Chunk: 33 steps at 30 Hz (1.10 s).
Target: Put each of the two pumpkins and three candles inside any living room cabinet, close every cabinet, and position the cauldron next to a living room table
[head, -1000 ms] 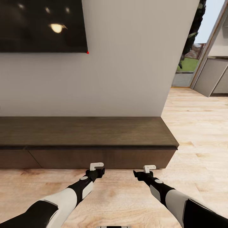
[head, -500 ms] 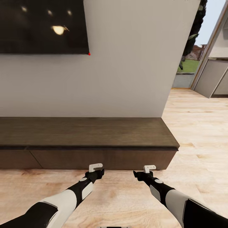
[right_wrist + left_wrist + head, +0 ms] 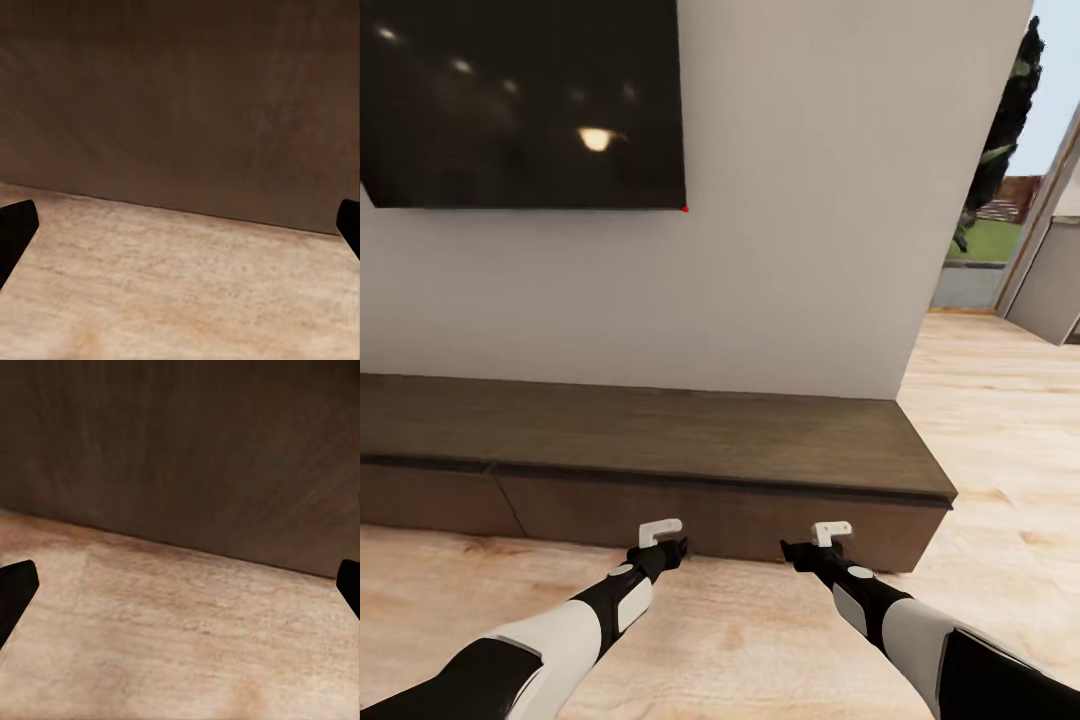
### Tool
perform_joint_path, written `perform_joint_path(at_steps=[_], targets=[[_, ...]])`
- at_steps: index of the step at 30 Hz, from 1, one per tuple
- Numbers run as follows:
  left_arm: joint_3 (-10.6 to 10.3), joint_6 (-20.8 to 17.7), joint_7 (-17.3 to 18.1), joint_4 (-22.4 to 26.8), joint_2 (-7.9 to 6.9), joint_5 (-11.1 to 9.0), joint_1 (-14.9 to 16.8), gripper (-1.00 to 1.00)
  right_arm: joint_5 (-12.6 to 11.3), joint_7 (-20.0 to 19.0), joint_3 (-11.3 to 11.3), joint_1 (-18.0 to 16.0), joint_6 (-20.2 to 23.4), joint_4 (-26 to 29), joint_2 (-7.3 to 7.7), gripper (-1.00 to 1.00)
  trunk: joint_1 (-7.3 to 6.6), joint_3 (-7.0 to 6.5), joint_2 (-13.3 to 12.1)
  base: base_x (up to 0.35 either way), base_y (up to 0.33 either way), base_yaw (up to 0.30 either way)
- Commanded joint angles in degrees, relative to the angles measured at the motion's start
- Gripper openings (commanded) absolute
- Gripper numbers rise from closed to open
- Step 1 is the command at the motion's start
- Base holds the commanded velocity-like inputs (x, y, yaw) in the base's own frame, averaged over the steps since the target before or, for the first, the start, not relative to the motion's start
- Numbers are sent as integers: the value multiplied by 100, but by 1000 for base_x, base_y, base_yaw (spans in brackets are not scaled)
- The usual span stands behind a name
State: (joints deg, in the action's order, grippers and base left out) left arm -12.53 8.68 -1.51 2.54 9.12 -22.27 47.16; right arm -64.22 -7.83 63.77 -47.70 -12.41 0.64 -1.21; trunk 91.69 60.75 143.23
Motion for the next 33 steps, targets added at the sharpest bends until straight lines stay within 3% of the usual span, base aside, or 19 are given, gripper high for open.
perform_joint_path(at_steps=[1,7,23,33], targets=[[-48,20,-16,-7,2,-41,4,100,-58,-34,37,-3,-17,-11,-2,100,-17,-19,-28,0,0,254],[-48,20,-16,-13,2,-41,4,100,-56,-34,39,-3,-16,-11,-2,100,-149,-150,-268,0,0,260],[-48,20,-16,-16,2,-41,4,100,-56,-34,39,-3,-17,-11,-2,100,-149,-157,-268,-1,0,283],[-48,20,-16,-16,2,-41,-19,100,-56,-34,39,-3,-16,-11,-4,100,-149,-201,-268,-252,-70,246]])
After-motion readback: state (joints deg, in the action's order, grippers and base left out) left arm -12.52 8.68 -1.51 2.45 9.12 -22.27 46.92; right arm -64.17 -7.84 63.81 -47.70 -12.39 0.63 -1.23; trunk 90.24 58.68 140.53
